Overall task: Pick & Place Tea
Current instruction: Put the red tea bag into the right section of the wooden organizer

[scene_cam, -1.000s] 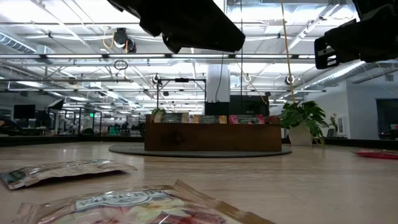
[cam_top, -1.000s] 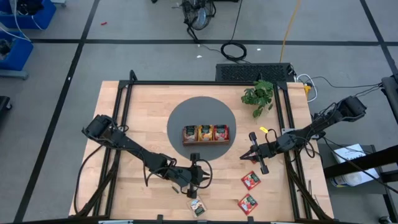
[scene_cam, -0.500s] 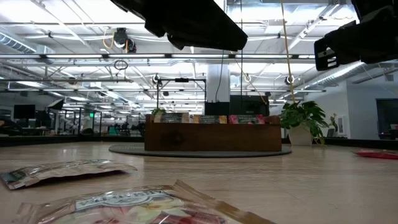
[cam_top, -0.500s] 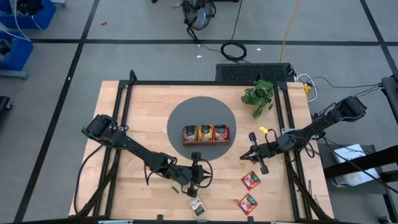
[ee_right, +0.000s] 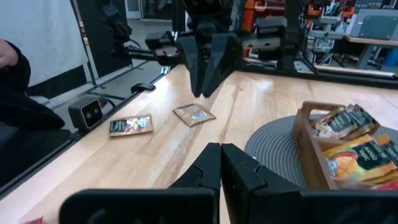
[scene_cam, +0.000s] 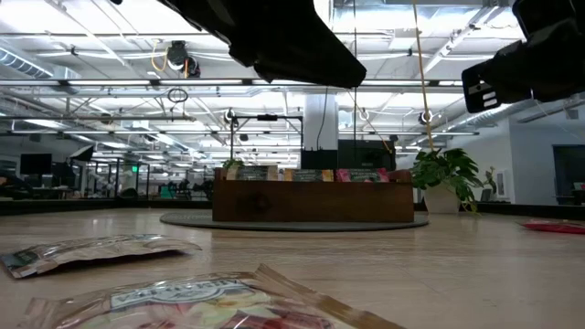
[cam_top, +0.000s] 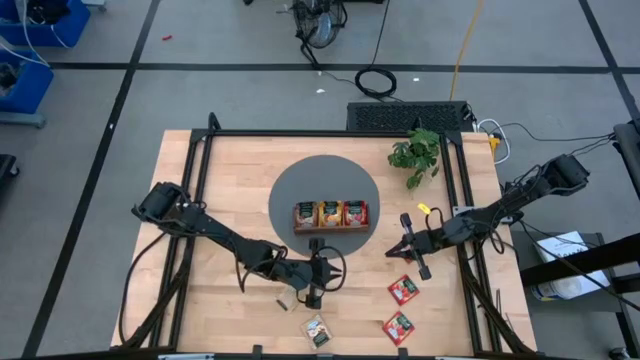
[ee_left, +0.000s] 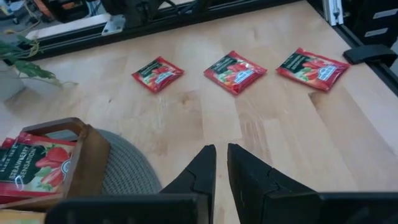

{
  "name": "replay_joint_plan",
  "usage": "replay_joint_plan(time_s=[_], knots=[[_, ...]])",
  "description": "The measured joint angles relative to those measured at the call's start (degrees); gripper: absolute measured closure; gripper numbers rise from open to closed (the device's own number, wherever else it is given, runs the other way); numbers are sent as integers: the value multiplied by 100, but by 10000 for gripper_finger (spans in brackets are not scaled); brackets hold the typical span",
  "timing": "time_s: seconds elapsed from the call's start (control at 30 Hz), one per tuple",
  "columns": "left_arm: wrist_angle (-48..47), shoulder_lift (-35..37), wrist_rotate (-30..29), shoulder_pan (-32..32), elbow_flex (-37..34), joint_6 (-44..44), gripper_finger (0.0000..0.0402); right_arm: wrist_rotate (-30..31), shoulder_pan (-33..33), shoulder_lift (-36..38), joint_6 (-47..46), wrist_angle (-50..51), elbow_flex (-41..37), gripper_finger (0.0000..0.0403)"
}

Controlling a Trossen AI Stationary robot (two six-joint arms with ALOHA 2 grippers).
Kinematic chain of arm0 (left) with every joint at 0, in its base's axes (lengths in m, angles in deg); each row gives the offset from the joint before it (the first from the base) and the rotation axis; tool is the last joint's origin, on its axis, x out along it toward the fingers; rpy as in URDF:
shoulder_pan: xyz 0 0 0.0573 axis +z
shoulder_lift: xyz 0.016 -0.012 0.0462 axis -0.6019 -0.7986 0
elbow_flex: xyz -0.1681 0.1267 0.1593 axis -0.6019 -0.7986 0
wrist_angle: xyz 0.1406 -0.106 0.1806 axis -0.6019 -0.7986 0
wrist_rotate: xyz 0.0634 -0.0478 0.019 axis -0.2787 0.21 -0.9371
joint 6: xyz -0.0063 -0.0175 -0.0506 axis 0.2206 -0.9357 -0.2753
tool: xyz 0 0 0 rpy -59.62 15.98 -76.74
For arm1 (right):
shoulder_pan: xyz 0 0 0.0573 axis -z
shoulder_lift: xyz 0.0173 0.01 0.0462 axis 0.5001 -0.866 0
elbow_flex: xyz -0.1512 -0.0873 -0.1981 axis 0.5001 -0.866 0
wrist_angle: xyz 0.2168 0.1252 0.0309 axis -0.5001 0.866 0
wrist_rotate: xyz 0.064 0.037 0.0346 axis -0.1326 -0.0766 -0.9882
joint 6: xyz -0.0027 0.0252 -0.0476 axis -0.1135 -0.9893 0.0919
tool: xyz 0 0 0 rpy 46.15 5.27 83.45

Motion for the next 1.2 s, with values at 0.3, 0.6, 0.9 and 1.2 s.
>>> replay_joint_plan(time_s=[0.3, 0.6, 0.9, 1.2], knots=[[-8, 0, 18, -17, 0, -148, 353, -15, 0, 0, -295, 230, 0, 403], [-296, 0, 278, -24, 0, -79, 353, 240, 59, 0, -527, 783, -2, 403], [-273, -2, 347, -54, 0, -130, 353, 105, 52, 0, -367, 705, -2, 403], [-267, -2, 345, -83, 0, -58, 353, -761, 48, 0, -462, 542, -7, 403]])
